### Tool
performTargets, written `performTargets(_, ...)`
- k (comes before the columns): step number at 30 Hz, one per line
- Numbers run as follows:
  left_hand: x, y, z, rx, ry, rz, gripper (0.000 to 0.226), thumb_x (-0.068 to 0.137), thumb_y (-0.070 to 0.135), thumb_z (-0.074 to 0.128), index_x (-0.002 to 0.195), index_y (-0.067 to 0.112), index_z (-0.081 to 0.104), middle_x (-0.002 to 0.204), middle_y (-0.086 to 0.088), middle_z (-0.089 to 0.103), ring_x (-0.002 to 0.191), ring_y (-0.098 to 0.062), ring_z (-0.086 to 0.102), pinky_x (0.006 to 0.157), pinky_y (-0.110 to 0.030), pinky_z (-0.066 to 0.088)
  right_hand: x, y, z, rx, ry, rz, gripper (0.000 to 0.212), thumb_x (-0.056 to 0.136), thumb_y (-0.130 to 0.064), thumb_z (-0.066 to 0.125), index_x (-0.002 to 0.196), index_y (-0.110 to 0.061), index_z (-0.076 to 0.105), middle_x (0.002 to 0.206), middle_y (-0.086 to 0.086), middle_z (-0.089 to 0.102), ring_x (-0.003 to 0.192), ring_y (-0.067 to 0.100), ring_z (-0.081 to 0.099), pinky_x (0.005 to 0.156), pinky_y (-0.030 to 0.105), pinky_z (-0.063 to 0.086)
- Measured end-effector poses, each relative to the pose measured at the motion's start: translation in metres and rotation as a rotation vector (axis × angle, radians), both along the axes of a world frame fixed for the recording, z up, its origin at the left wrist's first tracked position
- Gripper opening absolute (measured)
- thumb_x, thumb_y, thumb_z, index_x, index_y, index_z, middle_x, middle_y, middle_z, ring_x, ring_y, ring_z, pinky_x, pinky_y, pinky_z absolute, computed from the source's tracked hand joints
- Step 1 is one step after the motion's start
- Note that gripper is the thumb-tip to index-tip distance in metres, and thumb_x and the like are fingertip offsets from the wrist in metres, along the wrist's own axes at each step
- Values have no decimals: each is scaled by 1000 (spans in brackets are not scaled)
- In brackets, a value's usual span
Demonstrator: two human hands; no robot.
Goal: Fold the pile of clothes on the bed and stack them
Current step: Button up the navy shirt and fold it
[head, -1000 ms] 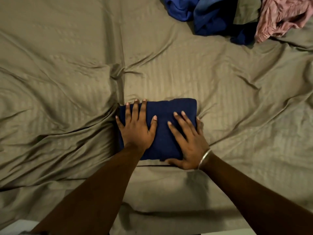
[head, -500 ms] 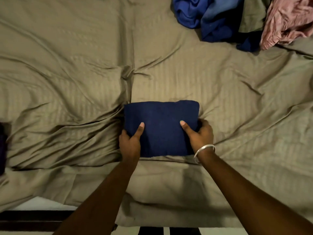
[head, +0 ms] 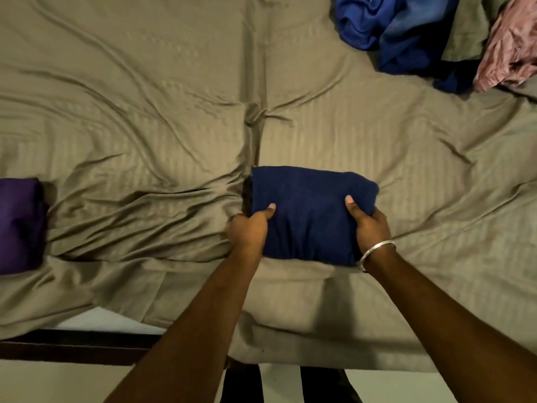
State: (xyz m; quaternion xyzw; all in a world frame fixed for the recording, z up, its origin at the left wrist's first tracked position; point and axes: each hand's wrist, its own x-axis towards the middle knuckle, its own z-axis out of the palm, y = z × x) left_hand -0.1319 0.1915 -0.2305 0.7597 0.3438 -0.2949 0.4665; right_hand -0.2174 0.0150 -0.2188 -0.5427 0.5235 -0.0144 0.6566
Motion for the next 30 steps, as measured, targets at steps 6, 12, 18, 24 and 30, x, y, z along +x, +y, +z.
performTargets(6, 9, 47, 29, -370, 237, -37, 46, 80, 35, 76, 116, 7, 64, 115, -3, 69, 101, -25, 63, 93, -41, 52, -5, 38, 54, 218, -102, -51, 40, 90, -34, 62, 125, -14, 62, 113, 6, 73, 103, 26, 70, 71, 37, 59)
performTargets(12, 6, 126, 55, -759, 692, 137, 59, 58, 42, 85, 108, 14, 72, 109, -8, 73, 102, -32, 65, 81, -37, 51, 28, 96, 120, 378, -233, 92, 31, 83, -29, 56, 109, -15, 66, 100, 6, 75, 88, 25, 74, 60, 38, 61)
performTargets(18, 45, 217, 85, -875, 300, 330, 43, 77, 29, 72, 116, 10, 71, 117, -12, 71, 100, -33, 67, 83, -40, 52, 98, 182, 140, 441, -253, 254, 27, 81, -28, 55, 104, -20, 68, 99, 3, 76, 86, 22, 74, 58, 33, 59)
performTargets(24, 106, 364, 109, -710, -94, 380, 41, 87, 27, 63, 123, 9, 66, 119, -10, 70, 103, -29, 69, 88, -39, 52, 170, 314, 110, 479, -354, 417, 31, 86, -28, 57, 114, -19, 66, 114, 7, 72, 106, 27, 69, 81, 43, 57)
performTargets(30, 139, 484, 105, -507, -366, 457, 33, 88, 28, 65, 117, 13, 68, 116, -6, 72, 106, -25, 68, 94, -41, 51, 224, 451, 78, 464, -507, 502, 45, 85, -12, 63, 127, 3, 57, 125, 23, 63, 114, 35, 63, 98, 49, 51)
